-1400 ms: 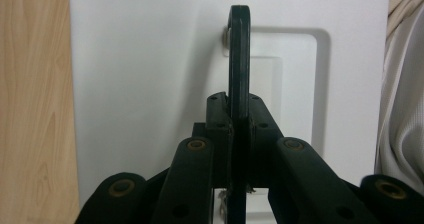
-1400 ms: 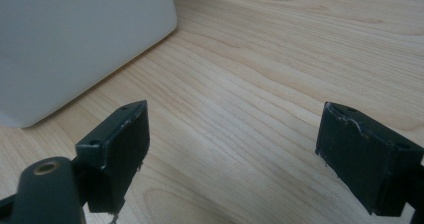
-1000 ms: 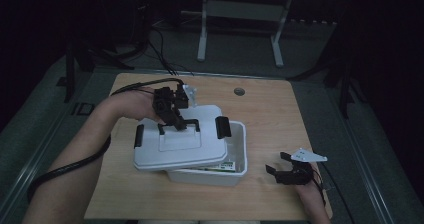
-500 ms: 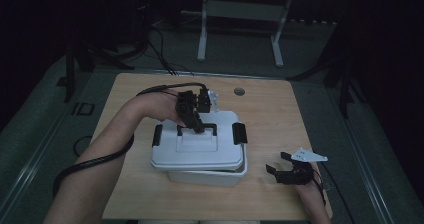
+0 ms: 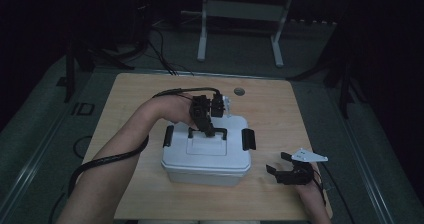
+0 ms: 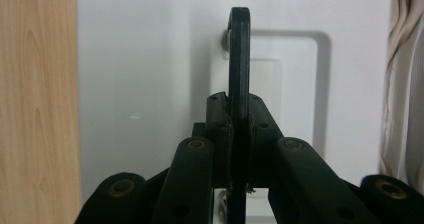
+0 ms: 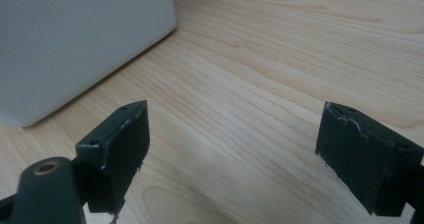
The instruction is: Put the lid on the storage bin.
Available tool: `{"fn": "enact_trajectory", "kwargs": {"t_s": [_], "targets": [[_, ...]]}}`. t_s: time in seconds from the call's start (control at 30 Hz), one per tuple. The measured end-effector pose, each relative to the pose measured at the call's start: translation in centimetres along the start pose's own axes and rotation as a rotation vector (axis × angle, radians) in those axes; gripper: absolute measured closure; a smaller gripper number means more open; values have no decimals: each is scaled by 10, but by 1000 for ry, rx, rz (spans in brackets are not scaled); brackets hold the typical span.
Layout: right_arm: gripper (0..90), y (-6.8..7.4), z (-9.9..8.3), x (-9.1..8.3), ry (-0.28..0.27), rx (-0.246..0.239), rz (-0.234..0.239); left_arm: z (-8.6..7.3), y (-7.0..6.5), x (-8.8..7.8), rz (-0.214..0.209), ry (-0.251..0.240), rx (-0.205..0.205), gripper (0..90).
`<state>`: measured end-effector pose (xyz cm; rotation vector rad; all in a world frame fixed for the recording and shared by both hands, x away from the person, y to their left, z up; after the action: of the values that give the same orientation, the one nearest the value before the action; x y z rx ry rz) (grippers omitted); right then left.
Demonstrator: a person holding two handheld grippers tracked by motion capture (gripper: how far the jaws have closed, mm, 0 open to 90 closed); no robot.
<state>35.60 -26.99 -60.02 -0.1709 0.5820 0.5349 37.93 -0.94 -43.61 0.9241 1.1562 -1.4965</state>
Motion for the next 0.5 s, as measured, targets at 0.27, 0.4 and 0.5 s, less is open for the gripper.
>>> {"fn": "enact_trajectory", "kwargs": {"t_s": [0.27, 0.4, 0.5], "targets": [[137, 0, 1, 0, -3, 3, -1, -5, 4, 9, -12, 12, -12, 835], [137, 0, 0, 1, -3, -1, -1, -5, 5, 12, -16, 7, -12, 834], [137, 0, 0, 1, -2, -2, -2, -6, 7, 12, -4, 3, -6, 830]]}}
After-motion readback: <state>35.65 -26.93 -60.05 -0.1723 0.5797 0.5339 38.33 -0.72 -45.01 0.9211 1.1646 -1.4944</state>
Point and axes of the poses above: each handheld gripper's, and its own axes: x roughly forward along the jaws, z roughly out of its top, y roughly to its left, the point moved 9 cm from there along x, roughly forward along the jaws, and after that the axes turned 11 degrees about -z, right-handed, at the moved point
